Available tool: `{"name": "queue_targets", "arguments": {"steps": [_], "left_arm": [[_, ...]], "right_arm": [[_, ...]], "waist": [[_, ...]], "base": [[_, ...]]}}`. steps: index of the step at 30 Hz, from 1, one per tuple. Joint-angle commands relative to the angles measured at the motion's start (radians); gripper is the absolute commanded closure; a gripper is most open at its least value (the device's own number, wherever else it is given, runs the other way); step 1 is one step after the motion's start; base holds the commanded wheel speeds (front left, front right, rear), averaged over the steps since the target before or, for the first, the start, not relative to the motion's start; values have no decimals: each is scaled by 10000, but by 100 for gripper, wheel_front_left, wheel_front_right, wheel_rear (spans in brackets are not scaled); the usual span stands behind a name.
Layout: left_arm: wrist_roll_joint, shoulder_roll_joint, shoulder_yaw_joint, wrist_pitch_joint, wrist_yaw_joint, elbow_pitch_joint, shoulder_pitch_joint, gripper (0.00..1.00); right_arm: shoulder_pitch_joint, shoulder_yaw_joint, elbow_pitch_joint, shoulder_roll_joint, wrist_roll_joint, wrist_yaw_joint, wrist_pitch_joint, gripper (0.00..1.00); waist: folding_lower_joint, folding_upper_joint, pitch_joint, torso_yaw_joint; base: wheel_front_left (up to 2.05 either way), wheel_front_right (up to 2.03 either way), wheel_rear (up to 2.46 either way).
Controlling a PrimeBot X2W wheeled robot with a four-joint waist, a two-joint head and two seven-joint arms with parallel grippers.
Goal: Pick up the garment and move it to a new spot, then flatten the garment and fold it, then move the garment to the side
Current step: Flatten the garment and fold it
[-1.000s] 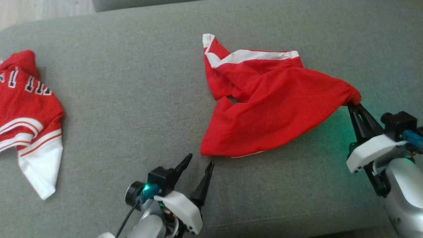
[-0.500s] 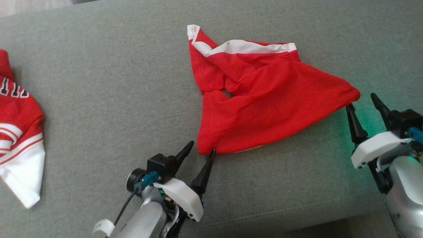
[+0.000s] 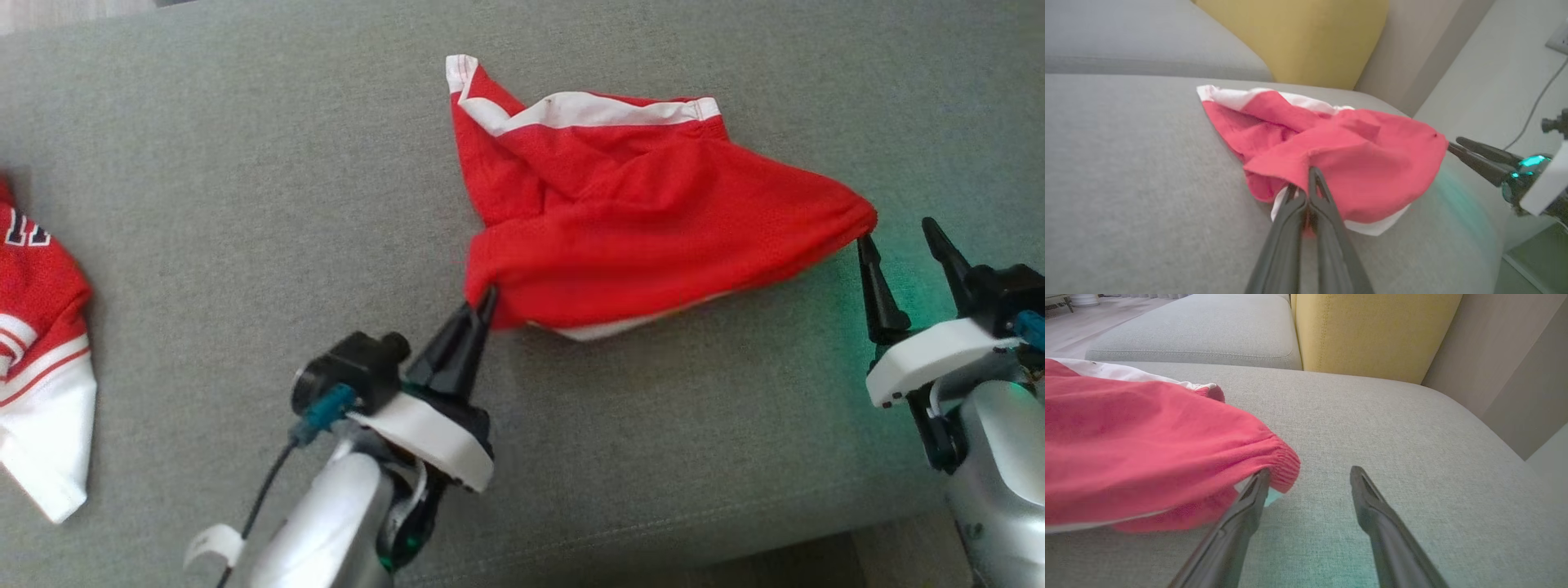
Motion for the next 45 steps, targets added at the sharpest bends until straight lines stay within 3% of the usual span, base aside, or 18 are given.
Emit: {"name": "queue_targets", "arguments": {"steps": [1,6,15,22,23,24,25,33,45], "left_arm": [[112,30,537,-59,98,-488,-255,100],[291,30,1170,-59,336,-385,-446,100],[833,30,2182,-59,871,1234,-1702,100],[1178,30,2634,-59,1016,2547,-2585,100],[1187,30,2680,-59,1044,2671,-2715,95],[1259,30,2732,-59,1130,2951,-2916,44],[1230,30,2780,-59,1163,3033,-2988,0],[937,30,3286,-59,1389,1948,-2291,0],[843,29,3099,-59,1536,299,795,0]], "right_arm": [[177,68,-278,-105,-91,71,-109,0],[204,194,-308,-14,-110,71,-109,0],[71,1041,-680,125,354,71,-109,0],[221,1645,-1131,284,868,71,-109,0],[279,1729,-1202,293,956,71,-109,0],[415,1867,-1315,295,1085,71,-109,0],[485,1923,-1345,302,1143,71,-109,0],[920,2031,-1599,469,1331,71,-109,0],[1370,2400,-1993,475,1742,71,-109,0]], "waist": [[0,0,-18,42],[0,0,-7,84],[0,0,344,-354],[0,0,505,-657],[0,0,518,-685],[0,0,515,-733],[0,0,504,-755],[0,0,117,-741],[0,0,-486,-131]], "base": [[0,0,0],[0,0,0],[0,0,0],[0,0,0],[0,0,0],[0,0,0],[0,0,0],[0,0,0],[0,0,0]]}}
